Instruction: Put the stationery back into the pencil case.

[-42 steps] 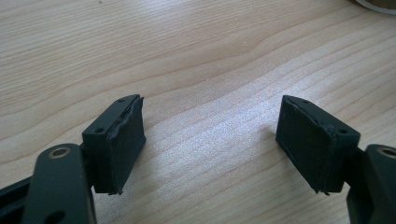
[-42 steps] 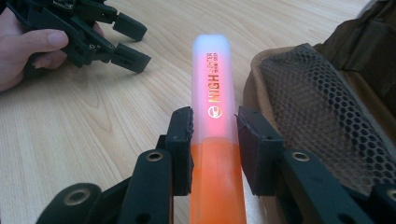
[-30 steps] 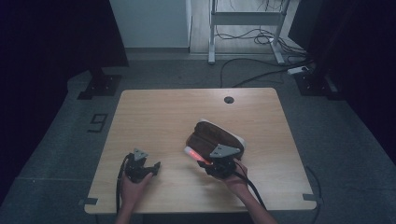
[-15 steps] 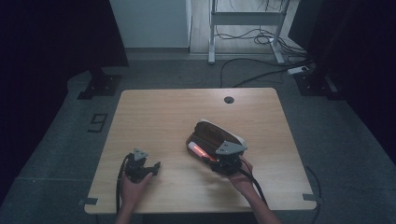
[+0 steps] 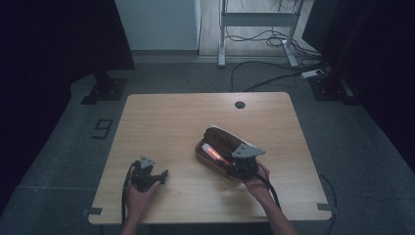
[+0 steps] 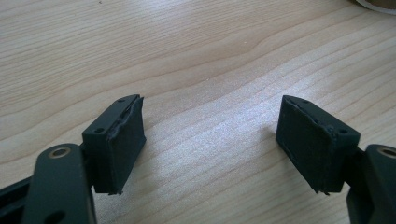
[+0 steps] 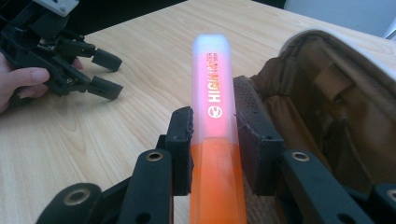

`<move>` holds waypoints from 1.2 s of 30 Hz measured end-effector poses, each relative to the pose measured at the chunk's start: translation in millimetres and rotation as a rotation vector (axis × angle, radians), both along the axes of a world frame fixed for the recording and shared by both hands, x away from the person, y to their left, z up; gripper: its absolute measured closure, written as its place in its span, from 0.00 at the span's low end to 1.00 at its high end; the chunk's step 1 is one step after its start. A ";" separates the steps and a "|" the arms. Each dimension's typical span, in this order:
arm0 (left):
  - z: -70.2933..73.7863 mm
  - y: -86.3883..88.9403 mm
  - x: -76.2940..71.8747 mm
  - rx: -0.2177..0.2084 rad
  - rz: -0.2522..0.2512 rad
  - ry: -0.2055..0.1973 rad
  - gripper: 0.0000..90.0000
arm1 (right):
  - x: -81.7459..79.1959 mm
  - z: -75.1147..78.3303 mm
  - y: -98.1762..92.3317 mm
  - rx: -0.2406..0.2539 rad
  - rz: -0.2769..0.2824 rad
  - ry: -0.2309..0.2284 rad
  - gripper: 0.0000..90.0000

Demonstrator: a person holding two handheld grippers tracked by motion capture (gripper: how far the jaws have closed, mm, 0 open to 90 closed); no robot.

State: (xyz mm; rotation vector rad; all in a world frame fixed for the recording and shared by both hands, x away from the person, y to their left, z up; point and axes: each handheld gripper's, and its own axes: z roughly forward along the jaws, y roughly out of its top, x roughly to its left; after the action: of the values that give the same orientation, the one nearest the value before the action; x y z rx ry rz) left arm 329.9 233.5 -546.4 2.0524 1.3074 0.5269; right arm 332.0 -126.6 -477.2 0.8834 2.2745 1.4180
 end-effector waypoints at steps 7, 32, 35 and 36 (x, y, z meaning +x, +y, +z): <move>0.0 0.0 0.0 0.000 0.000 0.000 0.26 | 5.5 1.7 -8.7 0.010 -0.021 -0.007 0.73; 0.0 0.0 0.0 0.000 0.000 0.000 0.26 | 26.5 0.9 -32.2 0.010 -0.065 -0.011 0.73; 0.0 -0.1 0.0 -0.001 0.000 0.000 0.26 | 27.2 1.0 -33.8 0.011 -0.069 -0.010 0.73; 0.0 -0.1 0.0 -0.001 0.000 0.000 0.26 | 27.2 1.0 -33.8 0.011 -0.069 -0.010 0.73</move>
State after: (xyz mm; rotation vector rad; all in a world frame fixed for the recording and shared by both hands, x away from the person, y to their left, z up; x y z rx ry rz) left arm 329.8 233.4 -546.4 2.0516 1.3076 0.5268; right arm 359.2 -160.4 -476.1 0.9463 2.2088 1.4036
